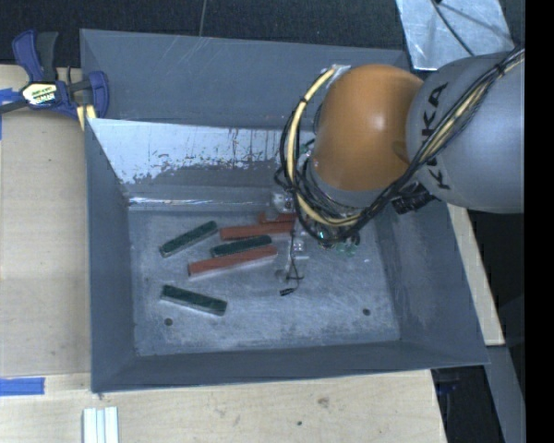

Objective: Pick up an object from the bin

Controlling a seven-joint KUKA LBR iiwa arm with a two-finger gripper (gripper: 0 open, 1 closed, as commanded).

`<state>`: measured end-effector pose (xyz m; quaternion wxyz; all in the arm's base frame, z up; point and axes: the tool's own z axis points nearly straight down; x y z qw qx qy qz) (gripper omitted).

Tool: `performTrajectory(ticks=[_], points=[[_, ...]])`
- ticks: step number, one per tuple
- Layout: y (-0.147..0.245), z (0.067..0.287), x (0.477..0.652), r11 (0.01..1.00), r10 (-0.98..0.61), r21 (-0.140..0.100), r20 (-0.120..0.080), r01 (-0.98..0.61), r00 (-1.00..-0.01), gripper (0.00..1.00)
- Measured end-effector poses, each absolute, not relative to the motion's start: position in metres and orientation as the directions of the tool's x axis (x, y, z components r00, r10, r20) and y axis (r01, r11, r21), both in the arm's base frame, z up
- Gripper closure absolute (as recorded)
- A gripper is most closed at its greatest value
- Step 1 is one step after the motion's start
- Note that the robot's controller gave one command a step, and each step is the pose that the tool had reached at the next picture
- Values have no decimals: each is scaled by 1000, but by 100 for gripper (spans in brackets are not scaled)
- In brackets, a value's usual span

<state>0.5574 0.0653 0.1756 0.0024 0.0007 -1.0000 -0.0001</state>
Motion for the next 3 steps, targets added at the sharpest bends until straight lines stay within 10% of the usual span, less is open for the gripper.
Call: performTrajectory(ticks=[1,2,3], points=[[65,180,559,1000,1,1,-3,1,-1000,0],[116,123,590,950,-313,1,5,-313,-950,0],[136,157,612,913,-408,-1,-6,-408,-913,0]])
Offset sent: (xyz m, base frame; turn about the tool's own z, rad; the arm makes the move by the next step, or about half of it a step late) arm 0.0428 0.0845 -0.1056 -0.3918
